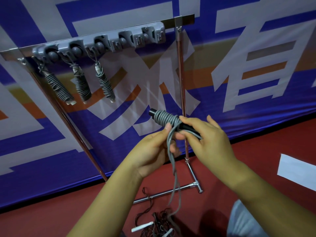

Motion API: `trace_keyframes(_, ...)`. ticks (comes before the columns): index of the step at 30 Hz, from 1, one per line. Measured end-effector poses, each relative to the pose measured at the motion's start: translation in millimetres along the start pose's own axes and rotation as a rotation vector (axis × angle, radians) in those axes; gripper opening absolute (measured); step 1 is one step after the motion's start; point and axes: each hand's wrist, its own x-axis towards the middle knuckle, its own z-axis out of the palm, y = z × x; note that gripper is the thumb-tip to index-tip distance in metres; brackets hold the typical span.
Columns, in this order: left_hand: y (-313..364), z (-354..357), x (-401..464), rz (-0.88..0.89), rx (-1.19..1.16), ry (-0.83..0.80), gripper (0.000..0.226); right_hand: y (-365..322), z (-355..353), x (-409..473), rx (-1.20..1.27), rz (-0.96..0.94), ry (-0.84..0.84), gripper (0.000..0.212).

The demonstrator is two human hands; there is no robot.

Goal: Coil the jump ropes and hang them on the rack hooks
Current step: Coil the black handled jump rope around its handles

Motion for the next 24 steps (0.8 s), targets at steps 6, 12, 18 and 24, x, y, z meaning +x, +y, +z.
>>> trace_keyframes(6, -4.1, -10.7, 2.2, 0.073, -0.056, -0.172, 0.032, -12.0, -8.7, 2.5, 0.228, 0.133, -0.043, 0.029)
trace_keyframes(12, -0.6, -10.8, -10.8, 0.189, 0.082, -0.098, 0.016, -21.0, -19.2, 8.0, 0.601, 0.404, -0.178, 0.035)
trace_keyframes(18, 5.3, -15.6, -18.4, 0.349, 0.327, 0.017, 0.012, -28.8, -15.2, 7.6, 0.689, 0.469, -0.187, 0.031)
trace_keyframes(24, 14.5, -20.0, -20.5, 0.345, 0.367, 0.01, 0.014, -31.2, -14.4, 9.1, 0.776, 0.503, -0.167, 0.028)
